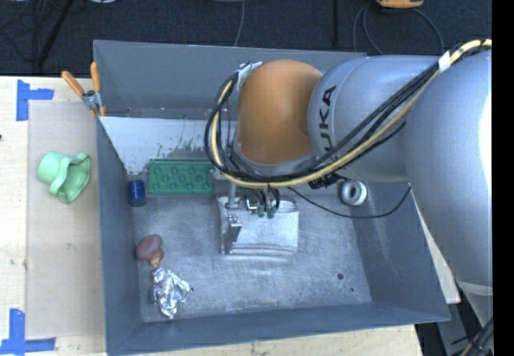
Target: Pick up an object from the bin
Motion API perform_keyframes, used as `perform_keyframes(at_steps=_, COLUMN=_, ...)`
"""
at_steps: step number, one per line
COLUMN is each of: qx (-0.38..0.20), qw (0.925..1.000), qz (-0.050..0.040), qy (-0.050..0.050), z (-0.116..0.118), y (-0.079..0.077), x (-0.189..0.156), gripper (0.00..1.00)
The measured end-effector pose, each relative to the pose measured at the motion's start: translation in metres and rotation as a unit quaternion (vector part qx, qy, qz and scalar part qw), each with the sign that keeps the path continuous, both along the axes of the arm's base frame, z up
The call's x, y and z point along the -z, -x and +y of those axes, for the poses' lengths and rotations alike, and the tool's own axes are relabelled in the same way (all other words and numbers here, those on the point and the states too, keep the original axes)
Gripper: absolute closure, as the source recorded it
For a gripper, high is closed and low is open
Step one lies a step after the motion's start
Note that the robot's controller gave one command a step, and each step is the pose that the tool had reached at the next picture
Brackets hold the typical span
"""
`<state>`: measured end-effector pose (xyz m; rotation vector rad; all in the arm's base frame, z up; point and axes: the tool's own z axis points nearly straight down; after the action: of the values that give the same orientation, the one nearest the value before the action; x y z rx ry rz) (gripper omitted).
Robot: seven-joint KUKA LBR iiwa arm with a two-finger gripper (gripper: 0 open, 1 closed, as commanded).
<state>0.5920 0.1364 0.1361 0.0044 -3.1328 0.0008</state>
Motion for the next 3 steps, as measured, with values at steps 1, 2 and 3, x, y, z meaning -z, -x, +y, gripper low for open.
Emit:
perform_keyframes(at_steps=1, qx=0.001, qw=1.0, qz=-0.0062, qy=-0.001, z=-0.045, y=-0.003, x=0.055, gripper=0.0)
perform_keyframes(at_steps=2, qx=0.005, qw=1.0, qz=0.0057, qy=0.001, z=-0.037, y=-0.025, x=0.062, gripper=0.0)
perform_keyframes(at_steps=3, qx=0.007, qw=1.0, qz=0.0057, qy=0.001, z=-0.037, y=-0.025, x=0.061, gripper=1.0)
